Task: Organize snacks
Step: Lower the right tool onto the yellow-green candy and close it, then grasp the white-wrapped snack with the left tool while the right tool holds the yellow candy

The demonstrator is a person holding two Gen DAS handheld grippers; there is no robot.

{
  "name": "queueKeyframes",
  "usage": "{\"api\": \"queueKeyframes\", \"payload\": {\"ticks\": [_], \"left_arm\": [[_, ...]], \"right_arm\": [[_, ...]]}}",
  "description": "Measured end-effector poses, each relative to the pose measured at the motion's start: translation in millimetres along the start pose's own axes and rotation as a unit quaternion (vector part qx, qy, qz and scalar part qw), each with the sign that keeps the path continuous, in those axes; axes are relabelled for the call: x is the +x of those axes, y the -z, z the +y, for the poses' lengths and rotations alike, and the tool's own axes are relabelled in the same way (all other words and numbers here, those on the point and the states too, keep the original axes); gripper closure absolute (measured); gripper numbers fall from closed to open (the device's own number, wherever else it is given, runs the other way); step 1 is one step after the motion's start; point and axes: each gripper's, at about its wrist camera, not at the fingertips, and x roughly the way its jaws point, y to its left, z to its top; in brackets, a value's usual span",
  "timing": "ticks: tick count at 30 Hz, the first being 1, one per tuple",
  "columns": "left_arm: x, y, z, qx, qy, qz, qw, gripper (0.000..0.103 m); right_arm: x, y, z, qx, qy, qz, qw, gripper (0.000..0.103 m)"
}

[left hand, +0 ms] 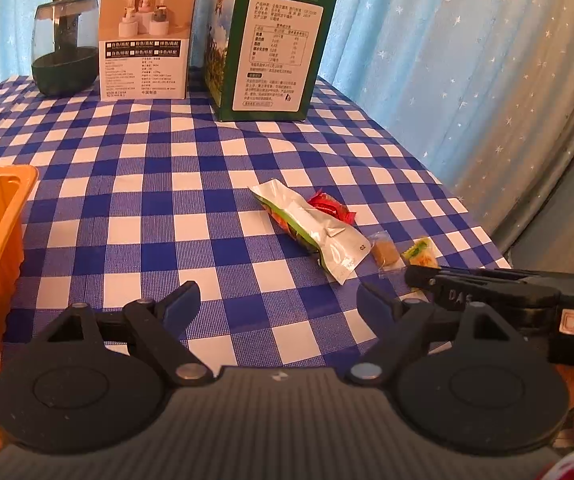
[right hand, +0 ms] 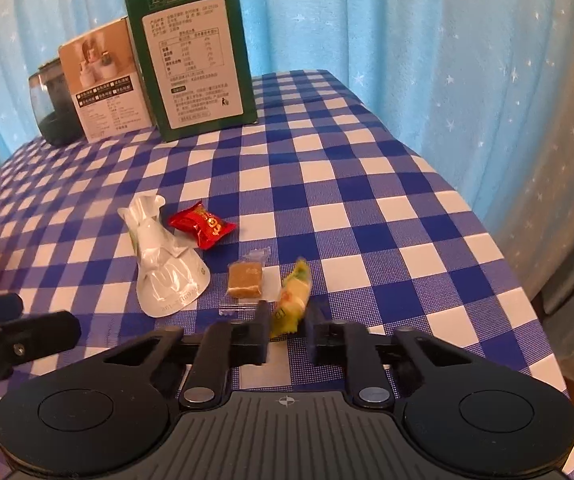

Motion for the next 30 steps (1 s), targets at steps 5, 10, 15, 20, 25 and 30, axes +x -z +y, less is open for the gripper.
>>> {"api": "queueKeyframes", "payload": {"ticks": [5,10,15,20,25,30], "left_arm": [[4.9,-0.9,2.1,0.001,-0.003,0.003,1.0000,0.019],[7.5,-1.0,5.4,-0.010,0.001,0.010,0.9999,0.019],[8.2,-0.5,3.4,-0.008,0.004,0.011,0.9999,0.019],[8.7,-0.7,4.2,-0.009,0.003,0.010,0.9999,0.019],[9.0,-0.8,5.6,-0.008,0.005,0.011,0.9999,0.019],[12.9,-2.7,6.7,-0.004,0.003,0.009,0.9999,0.019]], "right_arm": [[2.3,-3.7,-1.7,0.006,0.000,0.000,1.000,0.092],[1.6,-3.1,-1.1,0.000,-0.005,-0.002,1.000,0.091],[3.4,-3.9,-2.4,0.000,-0.005,-0.009,1.000,0.090],[5.6,-6.7,-5.2,0.012,-0.005,-0.013,1.000,0.088],[8.4,-12.4,-9.8,0.032,-0.012,-0.021,0.999,0.088],[13.9,-21.2,-7.0,0.023,-0.020,-0.025,0.999,0.090]]}}
